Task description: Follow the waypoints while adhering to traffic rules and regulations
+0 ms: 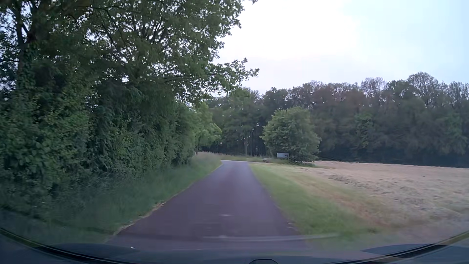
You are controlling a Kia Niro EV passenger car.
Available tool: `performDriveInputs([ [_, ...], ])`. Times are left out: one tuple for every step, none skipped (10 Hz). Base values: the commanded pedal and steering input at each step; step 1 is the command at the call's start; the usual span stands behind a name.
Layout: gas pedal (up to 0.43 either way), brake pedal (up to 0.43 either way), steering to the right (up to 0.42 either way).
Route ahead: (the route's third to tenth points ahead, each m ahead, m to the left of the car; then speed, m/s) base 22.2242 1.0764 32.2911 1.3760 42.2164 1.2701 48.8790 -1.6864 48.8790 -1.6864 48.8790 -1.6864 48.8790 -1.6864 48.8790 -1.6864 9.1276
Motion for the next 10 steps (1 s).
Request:
performDriveInputs([
  [0.118, 0.0, -0.003],
  [0.118, 0.0, -0.003],
  [0.118, 0.0, -0.003],
  [0.118, 0.0, -0.003],
  [0.118, 0.0, -0.003],
  [0.11, 0.0, -0.003],
  [0.028, 0.0, -0.003],
  [0.0, 0.0, -0.003],
  [0.0, 0.0, -0.003],
  [0.0, 0.0, -0.003],
])
